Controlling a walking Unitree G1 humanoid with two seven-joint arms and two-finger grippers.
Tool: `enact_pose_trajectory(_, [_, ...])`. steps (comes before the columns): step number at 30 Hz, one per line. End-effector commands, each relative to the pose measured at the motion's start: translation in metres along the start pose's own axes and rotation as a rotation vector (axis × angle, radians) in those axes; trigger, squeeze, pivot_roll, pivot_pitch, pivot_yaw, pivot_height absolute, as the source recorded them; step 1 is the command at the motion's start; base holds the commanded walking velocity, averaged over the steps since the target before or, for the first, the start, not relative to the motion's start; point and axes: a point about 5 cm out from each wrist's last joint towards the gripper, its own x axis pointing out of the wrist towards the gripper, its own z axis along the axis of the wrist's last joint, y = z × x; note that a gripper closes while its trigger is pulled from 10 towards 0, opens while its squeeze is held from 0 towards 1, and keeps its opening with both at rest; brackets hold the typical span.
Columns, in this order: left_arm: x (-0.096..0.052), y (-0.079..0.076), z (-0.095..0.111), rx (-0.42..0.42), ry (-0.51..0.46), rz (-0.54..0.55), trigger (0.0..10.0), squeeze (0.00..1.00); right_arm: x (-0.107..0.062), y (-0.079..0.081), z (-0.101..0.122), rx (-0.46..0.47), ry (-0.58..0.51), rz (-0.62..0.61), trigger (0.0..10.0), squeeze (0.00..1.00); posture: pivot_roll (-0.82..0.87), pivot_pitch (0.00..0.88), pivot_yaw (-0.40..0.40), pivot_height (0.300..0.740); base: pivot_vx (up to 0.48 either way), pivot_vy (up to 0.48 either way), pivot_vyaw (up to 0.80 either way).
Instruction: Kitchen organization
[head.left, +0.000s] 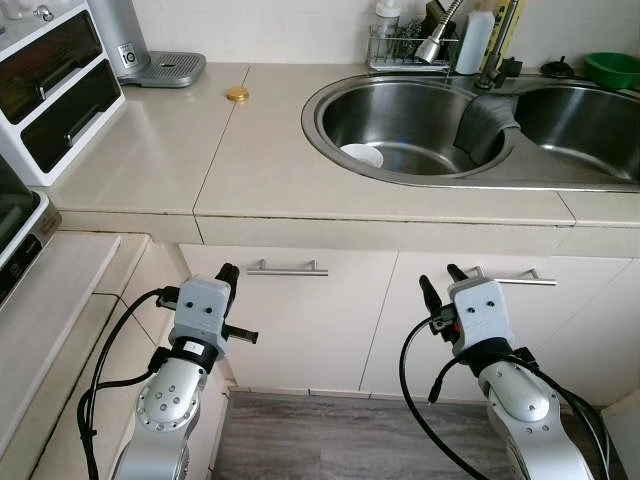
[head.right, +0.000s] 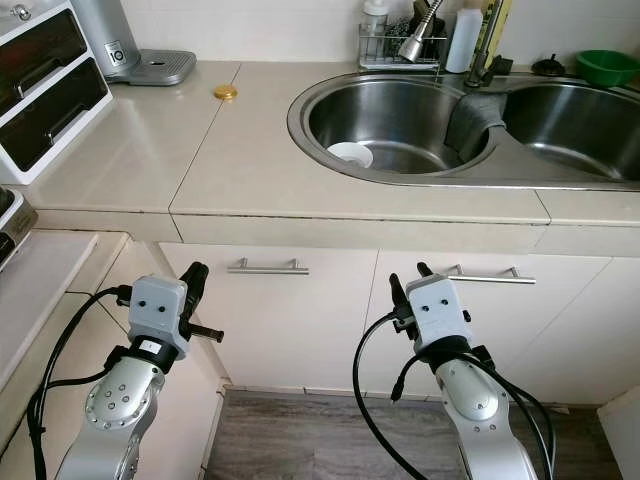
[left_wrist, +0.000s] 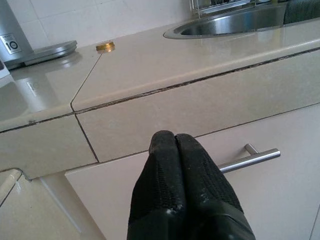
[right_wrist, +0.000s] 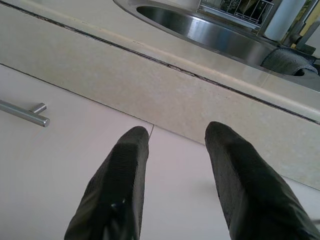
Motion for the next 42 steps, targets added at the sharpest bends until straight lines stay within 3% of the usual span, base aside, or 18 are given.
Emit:
enact_pose_trajectory(1, [-0.0055, -0.0114, -0.0021, -0.147, 0.167, 0.034, 10.0, 0.0, 0.0321, 0.0347, 0.0065, 0.07, 0.04, 0.186, 10.0, 0.0, 0.0, 0.001, -0.094, 0.74, 0.0, 0.0, 0.0])
enact_pose_trajectory(42, [-0.0108, -0.0085, 0.0027, -0.118, 0.147, 0.039, 10.0, 0.0, 0.0305, 0.0306, 0.0072, 0.06, 0.031, 0.177, 10.0, 0.0, 0.0, 0.02, -0.093, 0.74, 0.0, 0.0, 0.0])
